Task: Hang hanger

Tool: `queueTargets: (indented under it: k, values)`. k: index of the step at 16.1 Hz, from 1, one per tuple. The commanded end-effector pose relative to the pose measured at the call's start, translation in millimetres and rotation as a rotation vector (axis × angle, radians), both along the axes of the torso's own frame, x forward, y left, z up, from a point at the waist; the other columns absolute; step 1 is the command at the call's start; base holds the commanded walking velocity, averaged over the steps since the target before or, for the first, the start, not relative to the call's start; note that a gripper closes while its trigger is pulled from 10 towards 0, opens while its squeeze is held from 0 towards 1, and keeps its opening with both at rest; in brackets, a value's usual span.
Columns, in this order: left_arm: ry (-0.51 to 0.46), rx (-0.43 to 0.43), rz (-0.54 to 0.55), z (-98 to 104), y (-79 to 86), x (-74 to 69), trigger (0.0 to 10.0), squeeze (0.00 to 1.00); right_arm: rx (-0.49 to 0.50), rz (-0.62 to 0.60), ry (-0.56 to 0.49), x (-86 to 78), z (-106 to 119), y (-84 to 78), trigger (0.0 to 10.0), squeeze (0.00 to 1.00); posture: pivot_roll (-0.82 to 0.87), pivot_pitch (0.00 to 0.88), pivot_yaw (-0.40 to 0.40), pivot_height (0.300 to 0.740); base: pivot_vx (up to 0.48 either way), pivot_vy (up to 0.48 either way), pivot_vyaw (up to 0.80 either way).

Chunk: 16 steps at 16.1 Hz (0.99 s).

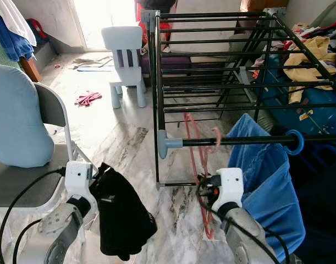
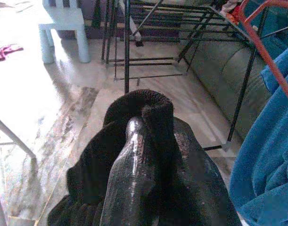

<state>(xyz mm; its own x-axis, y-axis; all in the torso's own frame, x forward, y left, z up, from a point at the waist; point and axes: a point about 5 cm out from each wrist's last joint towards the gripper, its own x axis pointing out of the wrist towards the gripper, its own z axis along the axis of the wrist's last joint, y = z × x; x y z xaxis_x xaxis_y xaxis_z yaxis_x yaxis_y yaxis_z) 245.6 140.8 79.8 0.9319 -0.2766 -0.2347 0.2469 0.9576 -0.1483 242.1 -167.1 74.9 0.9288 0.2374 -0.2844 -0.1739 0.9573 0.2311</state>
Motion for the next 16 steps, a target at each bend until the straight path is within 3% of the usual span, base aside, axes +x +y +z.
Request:
queueTargets:
  k: [1, 5, 16]
  values:
    - [-0.031, 0.008, 0.012, 4, 0.9, 3.4, 10.0, 0.00, 0.033, -0.008, -0.098, 6.2, 20, 0.2, 10.0, 0.00, -0.12, 0.000, 0.022, 0.740, -0.274, 0.000, 0.00]
    - [-0.032, 0.008, 0.013, 4, -0.2, 4.8, 10.0, 0.00, 0.062, 0.013, -0.161, 9.6, 31, 3.1, 10.0, 0.00, -0.12, 0.000, 0.017, 0.740, -0.316, 0.000, 0.00]
    - [-0.031, 0.011, 0.009, 4, -1.4, 6.7, 10.0, 0.00, 0.058, 0.038, -0.148, 8.5, 28, 6.3, 10.0, 0.00, -0.12, 0.000, 0.013, 0.740, -0.342, 0.000, 0.00]
